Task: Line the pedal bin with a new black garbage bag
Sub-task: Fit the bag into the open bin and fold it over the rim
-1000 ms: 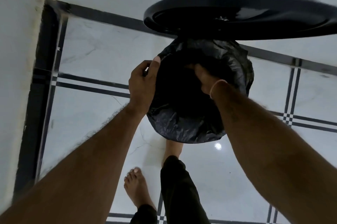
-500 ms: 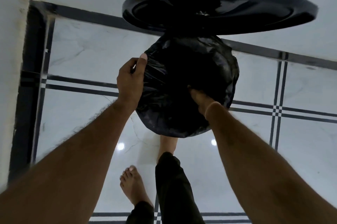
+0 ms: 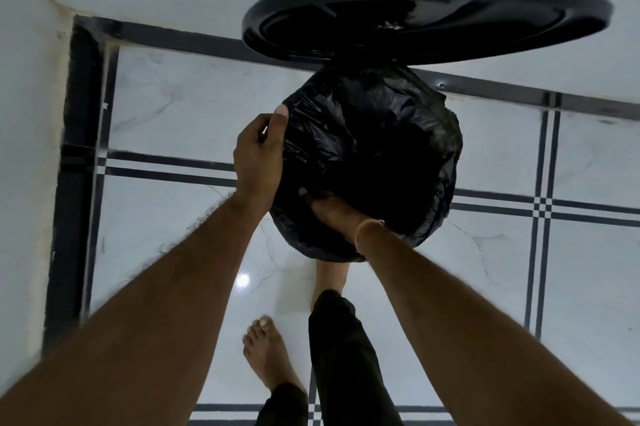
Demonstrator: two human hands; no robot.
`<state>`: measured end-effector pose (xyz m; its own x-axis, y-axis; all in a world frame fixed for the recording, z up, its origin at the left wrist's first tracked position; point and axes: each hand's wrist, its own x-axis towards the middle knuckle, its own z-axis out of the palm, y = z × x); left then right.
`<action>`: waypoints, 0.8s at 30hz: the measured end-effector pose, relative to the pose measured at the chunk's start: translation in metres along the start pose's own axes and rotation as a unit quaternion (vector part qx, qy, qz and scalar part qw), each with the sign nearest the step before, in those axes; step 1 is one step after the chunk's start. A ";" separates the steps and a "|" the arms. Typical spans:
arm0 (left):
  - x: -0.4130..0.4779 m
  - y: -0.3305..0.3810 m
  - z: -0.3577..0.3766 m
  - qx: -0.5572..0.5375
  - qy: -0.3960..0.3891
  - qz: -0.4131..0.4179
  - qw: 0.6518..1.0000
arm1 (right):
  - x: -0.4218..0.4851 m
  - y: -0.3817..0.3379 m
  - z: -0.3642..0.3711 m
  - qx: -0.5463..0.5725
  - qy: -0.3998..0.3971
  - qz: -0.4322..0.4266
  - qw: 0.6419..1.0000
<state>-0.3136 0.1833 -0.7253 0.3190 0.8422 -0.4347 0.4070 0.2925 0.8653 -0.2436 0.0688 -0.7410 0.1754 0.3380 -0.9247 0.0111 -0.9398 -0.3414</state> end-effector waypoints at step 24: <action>0.036 0.055 0.013 0.062 -0.071 -0.069 0.993 | -0.028 -0.011 -0.137 0.070 0.408 -0.210 0.886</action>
<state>-0.2689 0.2238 -0.6970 0.3664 0.7238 -0.5847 0.5539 0.3353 0.7621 -0.1138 0.0625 -0.6879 0.8380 0.4549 -0.3013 0.1325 -0.7053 -0.6964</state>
